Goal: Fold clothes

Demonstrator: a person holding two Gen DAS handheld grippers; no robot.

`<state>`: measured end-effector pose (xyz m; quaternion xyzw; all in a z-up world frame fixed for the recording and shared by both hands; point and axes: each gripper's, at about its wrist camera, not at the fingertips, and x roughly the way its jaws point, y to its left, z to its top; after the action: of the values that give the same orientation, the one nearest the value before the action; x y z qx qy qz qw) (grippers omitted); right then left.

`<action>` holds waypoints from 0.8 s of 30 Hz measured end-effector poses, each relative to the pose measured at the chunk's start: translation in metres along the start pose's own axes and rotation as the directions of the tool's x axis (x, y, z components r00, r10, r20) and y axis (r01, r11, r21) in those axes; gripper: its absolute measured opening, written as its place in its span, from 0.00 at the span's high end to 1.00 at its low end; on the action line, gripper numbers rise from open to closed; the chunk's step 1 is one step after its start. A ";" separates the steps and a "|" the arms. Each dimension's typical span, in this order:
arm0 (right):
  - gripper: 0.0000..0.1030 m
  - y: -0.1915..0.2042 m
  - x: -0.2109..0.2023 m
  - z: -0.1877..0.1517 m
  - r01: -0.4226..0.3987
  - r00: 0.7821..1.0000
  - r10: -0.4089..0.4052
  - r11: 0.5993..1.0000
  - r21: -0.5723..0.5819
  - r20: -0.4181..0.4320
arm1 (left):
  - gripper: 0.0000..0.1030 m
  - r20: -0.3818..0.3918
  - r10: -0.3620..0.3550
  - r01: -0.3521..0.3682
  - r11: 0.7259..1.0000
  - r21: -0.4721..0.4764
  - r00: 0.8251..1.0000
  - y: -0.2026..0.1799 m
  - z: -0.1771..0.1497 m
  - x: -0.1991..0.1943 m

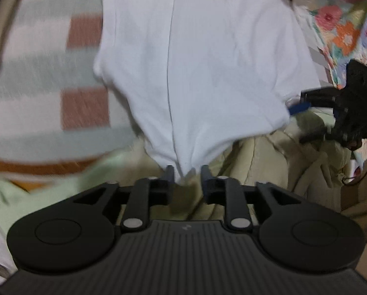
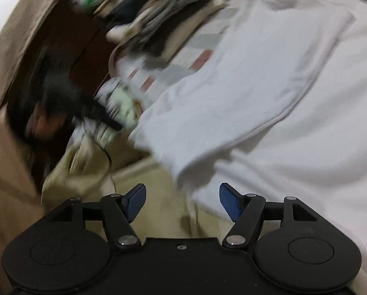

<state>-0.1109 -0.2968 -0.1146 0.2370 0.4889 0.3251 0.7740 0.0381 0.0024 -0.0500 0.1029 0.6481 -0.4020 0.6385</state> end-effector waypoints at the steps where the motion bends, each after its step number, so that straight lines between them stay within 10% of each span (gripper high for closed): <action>1: 0.31 0.001 0.003 -0.002 -0.016 1.000 0.016 1.000 0.005 -0.027 | 0.72 0.007 -0.002 0.002 1.000 0.011 1.000 0.001 0.004 -0.007; 8: 0.34 -0.027 -0.037 0.033 0.124 0.989 -0.118 0.990 -0.061 0.085 | 0.52 0.144 0.031 -0.044 0.995 0.091 0.989 0.011 0.085 -0.002; 13: 0.34 -0.095 -0.063 0.112 0.439 0.873 -0.422 0.898 -0.017 0.243 | 0.49 0.313 0.077 -0.105 0.992 0.074 0.947 0.032 0.175 0.068; 24: 0.47 -0.172 -0.029 0.183 0.413 0.840 -0.445 0.895 0.168 0.311 | 0.39 0.436 0.055 -0.096 0.993 0.071 0.898 0.021 0.255 0.149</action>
<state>0.0935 -0.4436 -0.1395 0.2103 0.4026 0.0741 0.8878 0.2173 -0.2074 -0.1583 0.0649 0.4667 -0.4188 0.7763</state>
